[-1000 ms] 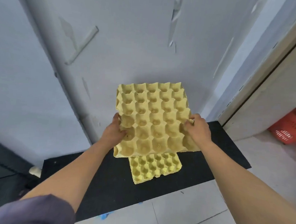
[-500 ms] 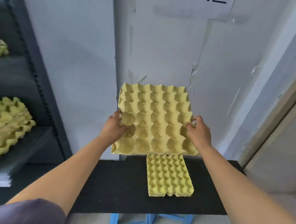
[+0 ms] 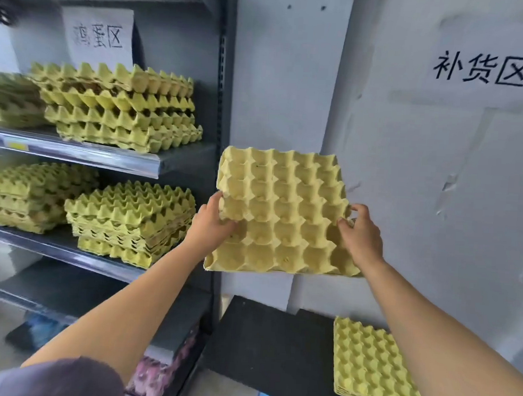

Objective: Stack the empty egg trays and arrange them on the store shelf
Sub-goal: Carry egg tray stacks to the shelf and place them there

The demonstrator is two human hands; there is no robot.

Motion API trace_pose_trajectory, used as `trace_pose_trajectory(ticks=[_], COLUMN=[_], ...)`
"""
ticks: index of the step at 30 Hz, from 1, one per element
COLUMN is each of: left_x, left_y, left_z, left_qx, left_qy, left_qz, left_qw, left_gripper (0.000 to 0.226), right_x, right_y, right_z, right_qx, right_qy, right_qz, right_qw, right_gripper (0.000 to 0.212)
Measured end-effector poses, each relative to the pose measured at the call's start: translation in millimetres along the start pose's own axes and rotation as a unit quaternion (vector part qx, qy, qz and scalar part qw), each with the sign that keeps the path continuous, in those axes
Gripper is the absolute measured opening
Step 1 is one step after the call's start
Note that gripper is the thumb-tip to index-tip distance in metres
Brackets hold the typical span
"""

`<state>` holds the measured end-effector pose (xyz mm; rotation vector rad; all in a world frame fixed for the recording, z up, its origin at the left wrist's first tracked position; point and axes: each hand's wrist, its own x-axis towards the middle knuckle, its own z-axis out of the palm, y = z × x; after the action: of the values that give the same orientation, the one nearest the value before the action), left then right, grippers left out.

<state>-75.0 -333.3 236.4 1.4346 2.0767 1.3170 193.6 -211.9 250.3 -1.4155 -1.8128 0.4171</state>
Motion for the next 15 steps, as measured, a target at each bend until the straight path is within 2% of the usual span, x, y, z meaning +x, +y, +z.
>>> trace_pose_trajectory(ticks=[8,15], left_x=[-26.2,-58.3], left_y=[-46.2,-115.7], left_z=[-139.7,-250.4], left_qx=[0.056,0.053], left_qy=[0.127,0.202], left_qz=[0.030,-0.013], left_qw=[0.990,0.978], left_gripper=[0.072,0.059], right_x=[-39.4,-90.6], right_y=[-120.0,-227.9], right_z=[86.7,163.6], right_qx=[0.087,0.127], right_qy=[-0.007,-0.022], right_qz=[-0.068,-0.138], right_qw=[0.994,0.982], right_gripper=[0.043,0.047])
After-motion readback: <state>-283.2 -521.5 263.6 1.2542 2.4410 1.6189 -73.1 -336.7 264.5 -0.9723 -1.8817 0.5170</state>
